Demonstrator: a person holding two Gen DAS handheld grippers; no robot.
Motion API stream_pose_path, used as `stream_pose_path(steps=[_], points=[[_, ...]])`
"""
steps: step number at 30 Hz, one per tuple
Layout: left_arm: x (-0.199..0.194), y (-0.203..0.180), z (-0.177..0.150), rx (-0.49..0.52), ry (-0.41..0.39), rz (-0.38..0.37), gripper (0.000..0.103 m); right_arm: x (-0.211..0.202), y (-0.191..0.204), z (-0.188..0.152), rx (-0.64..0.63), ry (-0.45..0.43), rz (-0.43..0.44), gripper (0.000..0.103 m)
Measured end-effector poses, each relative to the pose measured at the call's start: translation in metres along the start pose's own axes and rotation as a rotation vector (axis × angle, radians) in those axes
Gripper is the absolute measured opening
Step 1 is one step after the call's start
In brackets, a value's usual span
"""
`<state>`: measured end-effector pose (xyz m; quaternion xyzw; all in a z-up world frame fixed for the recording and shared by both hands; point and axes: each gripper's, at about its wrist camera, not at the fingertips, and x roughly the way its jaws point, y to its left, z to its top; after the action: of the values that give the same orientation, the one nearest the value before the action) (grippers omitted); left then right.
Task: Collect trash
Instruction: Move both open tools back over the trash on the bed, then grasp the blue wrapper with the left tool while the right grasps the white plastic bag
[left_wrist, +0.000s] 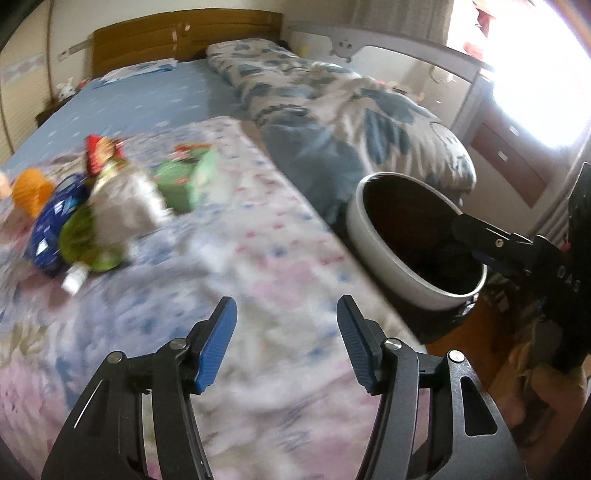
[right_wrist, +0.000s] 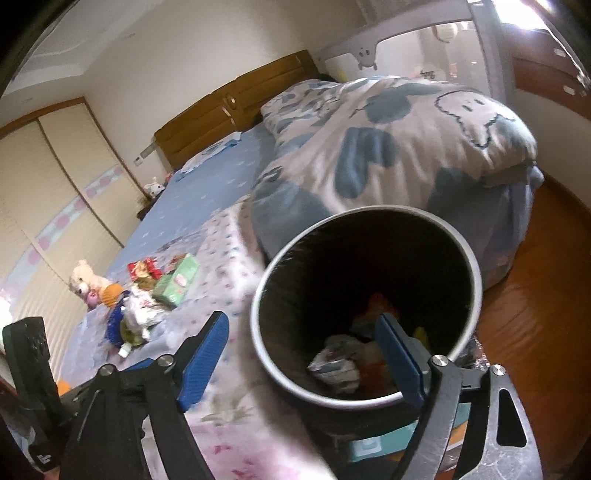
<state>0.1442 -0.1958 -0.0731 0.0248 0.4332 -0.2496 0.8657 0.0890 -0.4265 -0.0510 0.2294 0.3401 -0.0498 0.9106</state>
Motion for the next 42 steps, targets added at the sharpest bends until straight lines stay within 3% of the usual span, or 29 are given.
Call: stream_pose_path(steps=[12,20,30,42], points=[[-0.029,0.1,-0.031,-0.167,-0.011,0.12,0.057,0.041,0.08,-0.032,-0.072,0.09,0.131,0.087],[-0.038,0.147,-0.041,-0.245,-0.018,0.169,0.058,0.062,0.125,-0.048,-0.13,0.137,0.19,0.087],[-0.044,0.187,-0.041,-0.302,-0.02,0.205,0.058,0.085,0.159,-0.055,-0.17,0.164,0.217,0.087],[-0.029,0.205,-0.004,-0.289,-0.034,0.2,0.066,0.112,0.186,-0.043,-0.197,0.156,0.231,0.087]])
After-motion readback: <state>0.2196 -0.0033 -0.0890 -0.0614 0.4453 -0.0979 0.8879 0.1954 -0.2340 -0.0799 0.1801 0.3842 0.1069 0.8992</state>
